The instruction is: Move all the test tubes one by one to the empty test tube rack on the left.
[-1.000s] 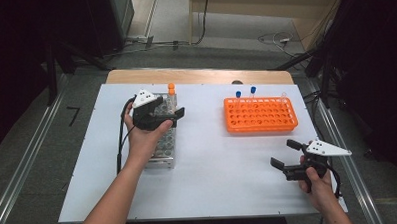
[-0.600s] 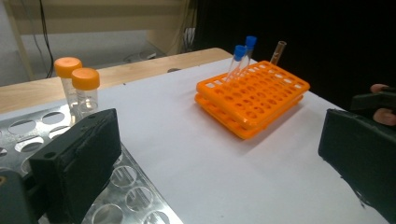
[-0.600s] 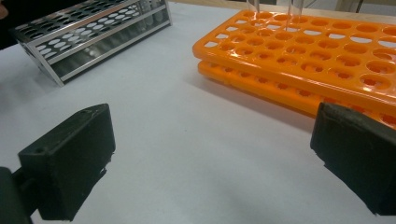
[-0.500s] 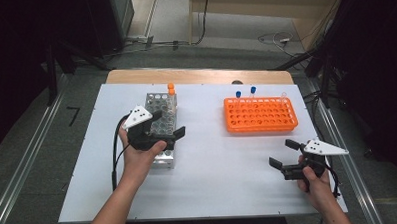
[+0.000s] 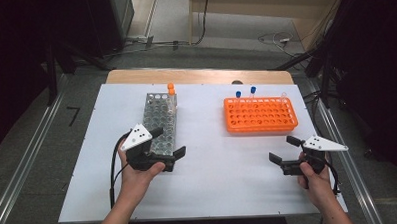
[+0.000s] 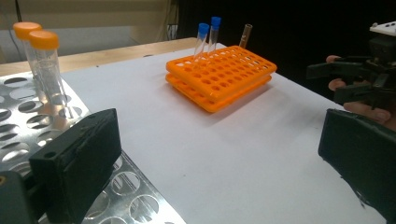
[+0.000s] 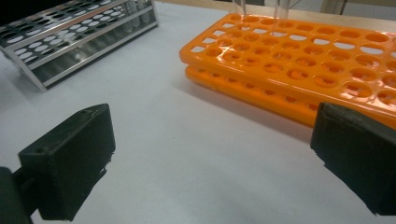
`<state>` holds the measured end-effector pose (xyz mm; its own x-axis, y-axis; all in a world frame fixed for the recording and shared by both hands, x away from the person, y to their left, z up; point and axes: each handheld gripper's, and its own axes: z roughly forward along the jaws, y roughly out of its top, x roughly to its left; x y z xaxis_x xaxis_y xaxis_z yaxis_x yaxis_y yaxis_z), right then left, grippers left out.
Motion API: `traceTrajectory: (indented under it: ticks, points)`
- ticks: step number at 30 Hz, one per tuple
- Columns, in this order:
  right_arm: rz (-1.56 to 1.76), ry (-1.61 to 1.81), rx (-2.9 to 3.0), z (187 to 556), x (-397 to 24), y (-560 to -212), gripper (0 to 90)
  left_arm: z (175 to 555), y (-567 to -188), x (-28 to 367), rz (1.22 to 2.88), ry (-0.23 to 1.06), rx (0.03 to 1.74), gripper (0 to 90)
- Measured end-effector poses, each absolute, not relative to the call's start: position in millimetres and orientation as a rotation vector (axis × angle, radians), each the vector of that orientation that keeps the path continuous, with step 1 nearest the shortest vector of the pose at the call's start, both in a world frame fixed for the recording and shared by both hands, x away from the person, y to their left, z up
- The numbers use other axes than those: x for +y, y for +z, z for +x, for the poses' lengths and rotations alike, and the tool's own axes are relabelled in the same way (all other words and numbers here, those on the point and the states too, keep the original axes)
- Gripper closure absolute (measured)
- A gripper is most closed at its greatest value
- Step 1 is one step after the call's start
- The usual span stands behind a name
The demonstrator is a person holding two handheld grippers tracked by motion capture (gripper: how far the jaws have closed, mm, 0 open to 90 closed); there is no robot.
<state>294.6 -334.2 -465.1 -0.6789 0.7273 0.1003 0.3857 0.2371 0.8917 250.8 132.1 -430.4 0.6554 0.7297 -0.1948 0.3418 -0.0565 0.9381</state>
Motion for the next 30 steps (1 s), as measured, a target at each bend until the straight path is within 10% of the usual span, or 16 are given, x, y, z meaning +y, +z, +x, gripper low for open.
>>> traceTrajectory:
  ticks: [30]
  points:
    - [1.169, 1.298, 2.051, 375.7, -342.4, -437.8, 5.2, 247.1, -445.1, 134.6, 1.651, 0.363, 0.912, 0.0]
